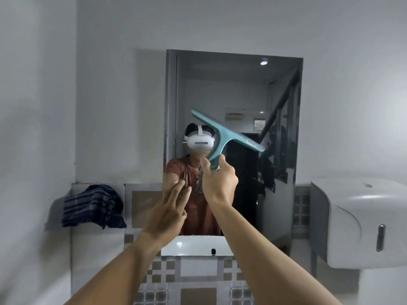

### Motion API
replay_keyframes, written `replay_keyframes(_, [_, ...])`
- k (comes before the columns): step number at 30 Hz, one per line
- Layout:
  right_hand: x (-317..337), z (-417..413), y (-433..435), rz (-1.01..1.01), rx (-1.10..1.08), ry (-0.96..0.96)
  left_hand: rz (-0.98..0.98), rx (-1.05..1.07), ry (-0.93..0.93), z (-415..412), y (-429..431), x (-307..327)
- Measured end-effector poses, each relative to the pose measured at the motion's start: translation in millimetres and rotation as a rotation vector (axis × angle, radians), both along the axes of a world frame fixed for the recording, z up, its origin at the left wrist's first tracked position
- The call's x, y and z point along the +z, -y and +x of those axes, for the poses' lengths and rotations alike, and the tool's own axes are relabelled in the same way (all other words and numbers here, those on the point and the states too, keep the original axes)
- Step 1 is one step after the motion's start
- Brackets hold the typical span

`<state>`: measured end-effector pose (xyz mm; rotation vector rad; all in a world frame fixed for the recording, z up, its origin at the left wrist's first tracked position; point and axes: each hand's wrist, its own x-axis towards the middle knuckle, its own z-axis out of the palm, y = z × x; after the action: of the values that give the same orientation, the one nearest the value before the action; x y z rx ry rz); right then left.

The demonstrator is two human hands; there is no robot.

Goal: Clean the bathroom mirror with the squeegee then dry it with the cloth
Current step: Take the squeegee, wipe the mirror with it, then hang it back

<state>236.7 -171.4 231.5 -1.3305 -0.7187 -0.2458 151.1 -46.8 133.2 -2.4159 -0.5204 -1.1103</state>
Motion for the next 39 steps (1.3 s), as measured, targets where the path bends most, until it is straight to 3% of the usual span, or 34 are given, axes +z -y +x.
replay_keyframes(9, [-4.3, -4.8, -1.8, -0.038, -0.026, 0.113, 0.017, 0.016, 0.003, 1.5, -2.9, -2.0])
replay_keyframes(14, [-4.8, -9.6, 0.5, -0.255, -0.147, 0.328, 0.012, 0.019, 0.009, 2.8, -2.1, -1.7])
replay_keyframes(26, [-0.5, 24.8, 40.1, -0.51, -0.317, 0.637, 0.028, -0.005, 0.057, -3.6, -4.3, -1.5])
replay_keyframes(39, [-0.7, 70.7, 88.2, -0.7, -0.39, 0.766, 0.003, -0.057, 0.04, -2.0, -12.5, -5.3])
